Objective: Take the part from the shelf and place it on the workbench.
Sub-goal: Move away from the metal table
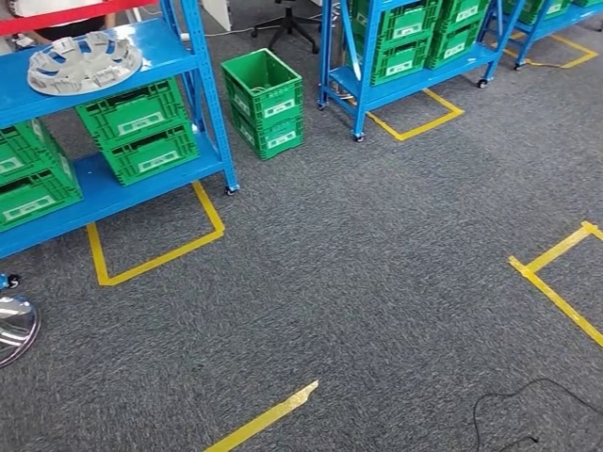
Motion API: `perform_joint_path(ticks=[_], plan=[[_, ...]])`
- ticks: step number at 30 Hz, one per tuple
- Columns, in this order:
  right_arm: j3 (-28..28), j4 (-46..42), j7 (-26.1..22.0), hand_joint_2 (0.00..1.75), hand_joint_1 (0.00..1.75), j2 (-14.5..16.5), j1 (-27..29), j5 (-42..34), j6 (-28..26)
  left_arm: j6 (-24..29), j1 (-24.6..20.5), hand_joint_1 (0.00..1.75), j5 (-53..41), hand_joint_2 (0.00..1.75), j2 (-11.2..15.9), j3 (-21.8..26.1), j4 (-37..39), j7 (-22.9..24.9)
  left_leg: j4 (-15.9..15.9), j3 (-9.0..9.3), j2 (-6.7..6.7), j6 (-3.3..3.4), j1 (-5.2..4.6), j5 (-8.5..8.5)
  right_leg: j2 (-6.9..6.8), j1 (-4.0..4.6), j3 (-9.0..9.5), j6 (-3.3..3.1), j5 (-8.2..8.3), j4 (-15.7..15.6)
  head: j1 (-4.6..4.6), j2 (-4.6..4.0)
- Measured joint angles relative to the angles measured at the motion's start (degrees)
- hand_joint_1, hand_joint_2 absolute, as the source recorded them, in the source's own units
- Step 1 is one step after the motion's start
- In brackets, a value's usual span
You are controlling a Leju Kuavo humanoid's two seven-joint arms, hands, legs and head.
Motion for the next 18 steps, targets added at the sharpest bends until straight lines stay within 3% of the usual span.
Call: perform_joint_path(ticks=[2,3,4,6,8,9,10,11,13,15,17,18], plan=[[-0.1,0.1,0.0,0.0,0.0,0.0,-0.1,0.0,0.1,0.0,0.2,0.0,0.0,0.0,0.0,-0.2,0.0,0.0,0.0,-0.28,-1.09,-0.65,0.17,0.07,-0.92,0.03,0.43,-0.39,-0.04,-0.3,-0.02,0.0],[-0.2,0.1,-0.1,0.0,0.0,0.0,-0.2,0.0,0.1,0.0,0.4,0.0,0.0,0.0,0.0,-0.2,0.0,0.0,0.3,-0.47,-0.61,-0.94,0.19,-0.19,-1.57,-0.03,0.65,-0.65,0.06,-0.5,-0.04,0.0],[-0.3,0.1,-0.1,0.0,0.0,0.0,-0.2,0.0,0.1,0.0,0.4,0.0,0.0,0.0,0.0,-0.2,0.0,0.0,1.5,-1.03,0.6,-1.22,0.18,-0.99,-2.31,-0.12,0.74,-0.96,0.14,-0.7,-0.3,0.0],[-0.4,0.2,-0.1,0.0,0.0,0.0,-0.2,0.0,0.1,0.1,0.4,0.0,0.0,0.0,0.1,-0.3,0.0,0.0,7.2,-3.84,4.05,-1.78,0.17,-4.19,-4.07,-0.13,0.9,-1.44,0.08,-1.0,-0.76,0.0],[-0.4,0.3,-0.1,0.0,0.0,0.0,-0.1,0.0,0.1,0.0,0.3,0.0,0.0,0.0,0.1,-0.4,0.0,0.0,14.2,-7.52,5.56,-2.23,0.37,-6.98,-5.91,-0.03,0.73,-1.68,-0.21,-0.9,-0.95,0.0],[-0.5,0.4,-0.1,0.0,0.0,0.0,-0.1,0.0,0.1,0.0,0.4,0.0,0.0,0.0,0.1,-0.5,0.0,0.0,15.9,-8.42,5.78,-2.37,0.46,-7.03,-6.78,0.0,0.71,-1.7,-0.4,-0.9,-0.96,0.0],[-0.6,0.4,-0.1,0.0,0.0,0.0,-0.1,0.0,0.1,0.0,0.5,0.0,0.0,0.0,0.1,-0.6,0.0,0.0,15.4,-8.23,5.95,-2.42,0.53,-6.01,-7.59,0.01,0.79,-1.66,-0.59,-0.9,-0.96,0.0],[-0.6,0.5,-0.1,0.0,0.0,0.0,-0.2,0.0,0.1,0.1,0.5,0.0,0.0,0.0,0.1,-0.6,0.0,0.0,12.7,-6.91,6.31,-2.38,0.57,-4.16,-8.35,0.02,1.05,-1.58,-0.8,-0.9,-0.97,0.0],[-0.6,0.5,-0.1,0.0,0.0,0.0,-0.3,0.0,0.1,0.1,0.5,0.0,0.0,0.0,0.1,-0.6,0.0,0.0,5.1,-2.86,8.62,-1.95,0.37,-0.67,-9.64,0.17,1.68,-1.17,-1.26,-0.9,-0.98,0.0],[-0.6,0.5,-0.1,0.0,0.0,0.0,-0.3,0.0,0.1,0.1,0.4,0.0,0.0,0.0,0.1,-0.7,0.0,0.0,1.0,-0.79,10.29,-1.2,0.05,0.36,-10.71,0.41,2.19,-0.52,-1.69,-0.9,-0.83,0.0],[-0.6,0.5,-0.1,0.0,0.0,0.0,-0.5,0.0,0.1,0.1,0.5,0.0,0.0,0.0,0.1,-0.8,0.0,0.0,0.6,-0.86,9.44,-0.45,-0.14,0.28,-11.74,0.44,2.87,0.16,-1.86,-1.1,-0.74,0.0],[-0.6,0.5,-0.1,0.0,0.0,0.0,-0.6,0.0,0.1,0.1,0.7,0.0,0.0,0.0,0.1,-0.8,0.0,0.0,0.3,-0.79,8.85,-0.1,-0.07,0.42,-11.56,0.34,3.12,0.5,-2.07,-1.0,-0.74,0.0]])
